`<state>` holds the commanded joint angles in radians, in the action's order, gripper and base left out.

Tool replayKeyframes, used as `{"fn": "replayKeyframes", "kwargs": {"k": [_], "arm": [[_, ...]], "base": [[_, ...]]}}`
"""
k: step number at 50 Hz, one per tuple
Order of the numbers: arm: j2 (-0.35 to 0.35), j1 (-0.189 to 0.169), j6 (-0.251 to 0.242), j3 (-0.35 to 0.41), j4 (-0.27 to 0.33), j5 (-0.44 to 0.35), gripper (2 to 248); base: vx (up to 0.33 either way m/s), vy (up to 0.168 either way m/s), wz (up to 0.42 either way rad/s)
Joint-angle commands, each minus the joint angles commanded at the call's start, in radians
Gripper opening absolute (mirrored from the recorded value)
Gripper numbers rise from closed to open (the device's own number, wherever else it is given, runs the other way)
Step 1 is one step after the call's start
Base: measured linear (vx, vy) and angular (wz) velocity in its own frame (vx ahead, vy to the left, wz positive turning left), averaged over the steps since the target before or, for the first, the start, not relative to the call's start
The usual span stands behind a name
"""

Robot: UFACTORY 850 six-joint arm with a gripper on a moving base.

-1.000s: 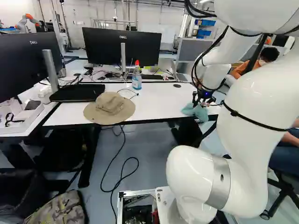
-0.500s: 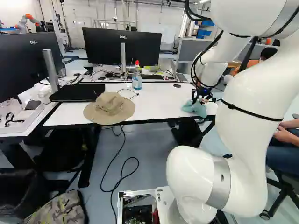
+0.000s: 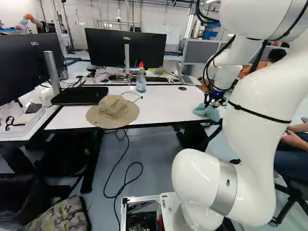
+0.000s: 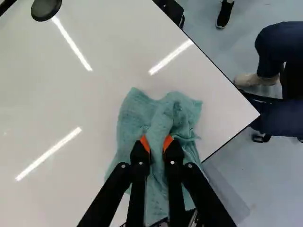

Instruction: Clean the table with the green towel

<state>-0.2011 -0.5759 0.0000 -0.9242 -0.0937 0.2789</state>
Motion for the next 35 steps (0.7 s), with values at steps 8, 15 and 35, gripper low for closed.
{"fn": "replayKeyframes", "kwargs": {"k": [8, 15, 35], "arm": [[0.031, -0.013, 0.0, 0.036, 0.0, 0.0, 47], [0.056, -0.01, 0.0, 0.064, 0.0, 0.0, 47], [0.088, 0.057, 0.0, 0.1, 0.0, 0.0, 47]], "base": [[0.0, 0.0, 0.0], [0.0, 0.0, 0.0], [0.0, 0.0, 0.0]]}}
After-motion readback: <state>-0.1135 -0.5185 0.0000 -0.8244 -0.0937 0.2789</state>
